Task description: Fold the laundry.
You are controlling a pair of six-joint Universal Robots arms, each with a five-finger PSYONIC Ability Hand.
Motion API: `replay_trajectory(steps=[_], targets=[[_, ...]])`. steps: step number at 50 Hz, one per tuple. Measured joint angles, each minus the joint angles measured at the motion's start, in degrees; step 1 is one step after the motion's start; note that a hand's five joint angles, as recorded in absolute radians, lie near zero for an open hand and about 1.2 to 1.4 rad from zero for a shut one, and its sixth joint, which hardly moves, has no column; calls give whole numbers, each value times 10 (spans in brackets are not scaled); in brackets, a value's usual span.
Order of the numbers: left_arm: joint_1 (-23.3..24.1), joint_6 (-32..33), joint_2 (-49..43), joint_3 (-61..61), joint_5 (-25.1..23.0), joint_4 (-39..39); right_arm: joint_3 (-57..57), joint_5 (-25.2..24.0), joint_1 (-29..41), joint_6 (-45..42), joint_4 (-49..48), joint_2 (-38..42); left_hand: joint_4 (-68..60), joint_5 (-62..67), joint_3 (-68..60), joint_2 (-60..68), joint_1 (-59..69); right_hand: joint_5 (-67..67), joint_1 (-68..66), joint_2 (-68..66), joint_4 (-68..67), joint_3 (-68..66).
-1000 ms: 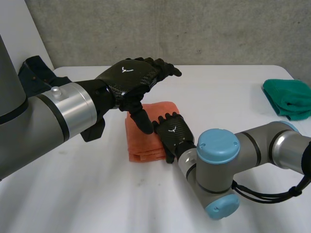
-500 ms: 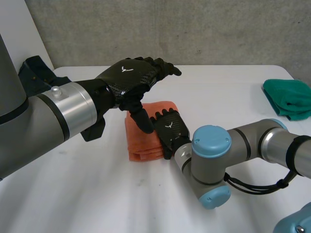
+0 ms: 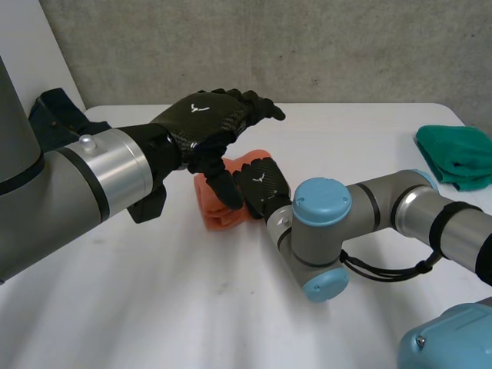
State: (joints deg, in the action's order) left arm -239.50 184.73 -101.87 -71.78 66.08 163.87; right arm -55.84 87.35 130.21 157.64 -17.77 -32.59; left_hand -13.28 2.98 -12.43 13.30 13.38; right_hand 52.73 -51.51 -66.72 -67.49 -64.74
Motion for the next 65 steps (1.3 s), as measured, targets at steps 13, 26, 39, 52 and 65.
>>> replay_trajectory(steps=[13,26,39,52,65], targets=[[-10,-8,1,2,0,0,-32,-43,-75,-17,83,-50,0,0,0,0,0,2,0,0,-4,-4],[-10,-10,1,1,0,0,-145,-162,-307,-169,128,-163,0,0,0,0,0,2,-4,0,-8,-12],[-10,-10,1,2,0,0,11,-245,-374,-126,171,-131,0,0,0,0,0,2,-4,0,-8,-13],[-10,-17,1,2,0,0,324,-231,-412,15,87,-30,0,0,0,0,0,7,-9,-3,-8,-14],[-9,-25,0,-1,0,0,400,-274,-522,29,86,67,0,0,0,0,0,13,-9,-5,-8,-27]])
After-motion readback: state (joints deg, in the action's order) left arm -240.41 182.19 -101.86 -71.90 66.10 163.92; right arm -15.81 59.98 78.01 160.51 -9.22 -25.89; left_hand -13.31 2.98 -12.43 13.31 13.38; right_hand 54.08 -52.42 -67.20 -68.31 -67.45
